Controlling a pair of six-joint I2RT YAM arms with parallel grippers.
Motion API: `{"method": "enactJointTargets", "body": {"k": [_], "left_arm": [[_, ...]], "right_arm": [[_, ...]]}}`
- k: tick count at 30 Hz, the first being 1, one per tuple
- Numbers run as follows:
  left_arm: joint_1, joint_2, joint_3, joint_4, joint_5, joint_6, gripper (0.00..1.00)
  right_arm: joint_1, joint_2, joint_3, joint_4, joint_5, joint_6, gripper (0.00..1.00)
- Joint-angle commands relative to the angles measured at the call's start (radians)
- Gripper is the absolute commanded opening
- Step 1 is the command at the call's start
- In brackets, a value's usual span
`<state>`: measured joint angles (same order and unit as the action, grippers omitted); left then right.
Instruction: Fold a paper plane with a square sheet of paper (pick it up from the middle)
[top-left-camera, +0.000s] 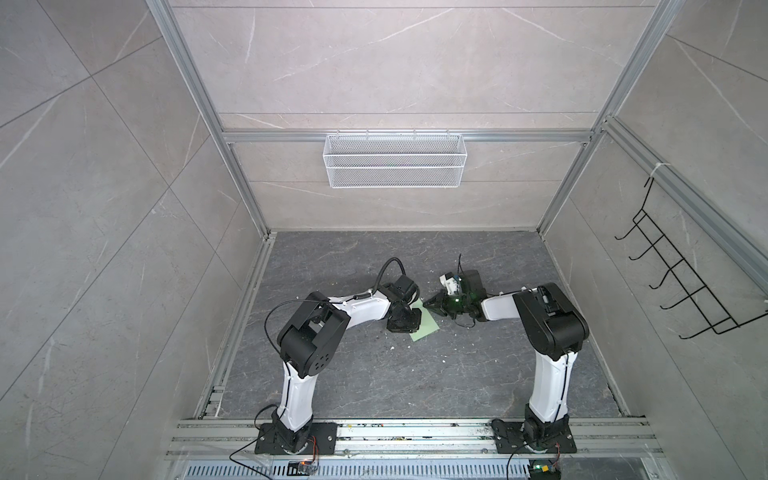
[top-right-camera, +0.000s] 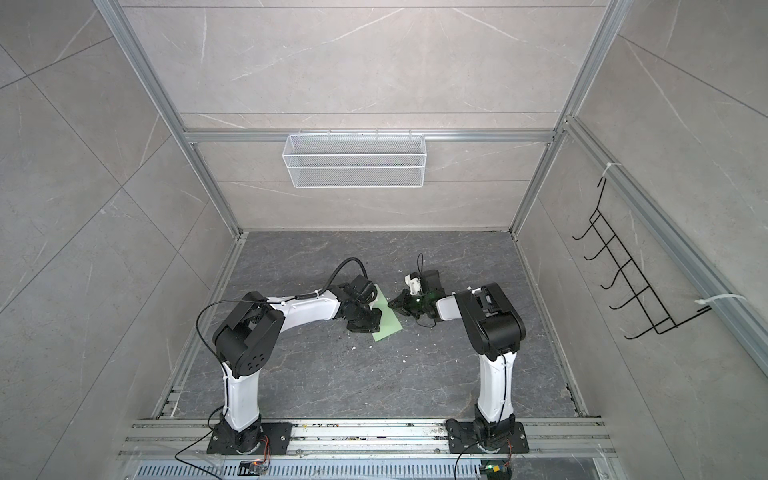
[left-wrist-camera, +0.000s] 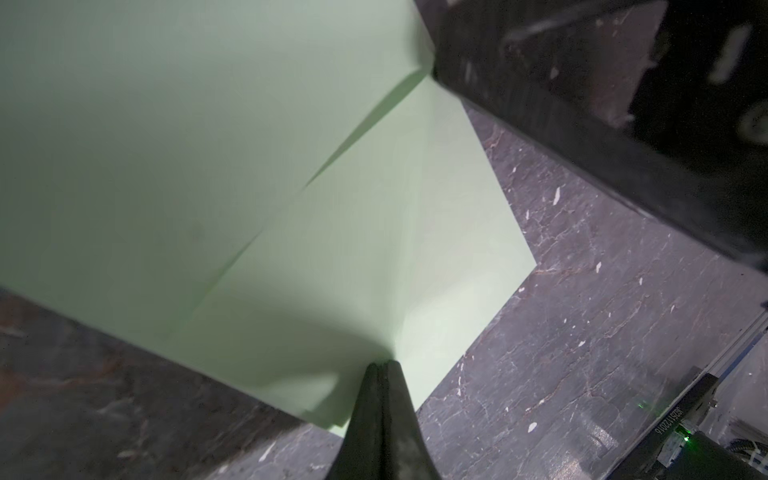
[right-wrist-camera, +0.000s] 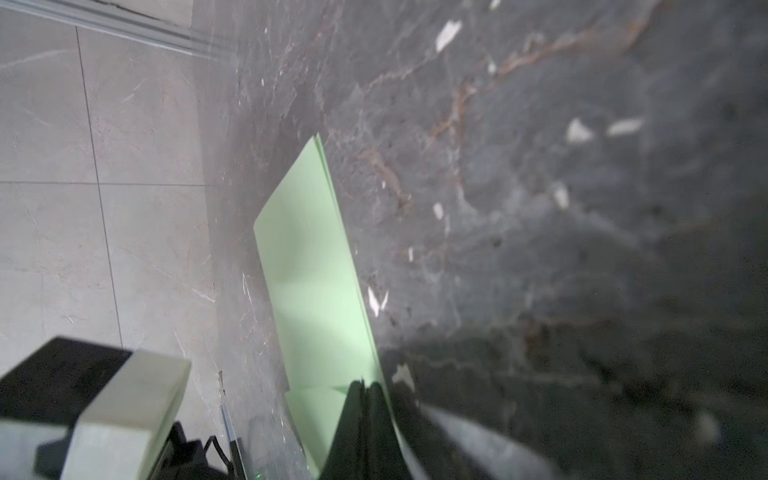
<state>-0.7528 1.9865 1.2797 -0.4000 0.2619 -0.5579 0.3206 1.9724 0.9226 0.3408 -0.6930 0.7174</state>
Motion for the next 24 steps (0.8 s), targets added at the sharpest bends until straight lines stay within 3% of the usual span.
{"method": "enactJointTargets", "body": {"k": [1,14,24], "left_arm": [[-0.008,0.055,-0.018,-0.126,-0.044,0.028,0.00],[-0.008,0.060,-0.011,-0.132,-0.045,0.034,0.00],[-0.009,0.055,-0.026,-0.131,-0.047,0.032,0.00]], "right_arm": [[0.005,-0.107,-0.035,-0.044,-0.011,-0.127,0.05],[0.072,-0.025,-0.042,-0.003,-0.042,-0.069,0.05],[0.017,0.051,0.002,-0.081,0.076,-0.065,0.04]]}}
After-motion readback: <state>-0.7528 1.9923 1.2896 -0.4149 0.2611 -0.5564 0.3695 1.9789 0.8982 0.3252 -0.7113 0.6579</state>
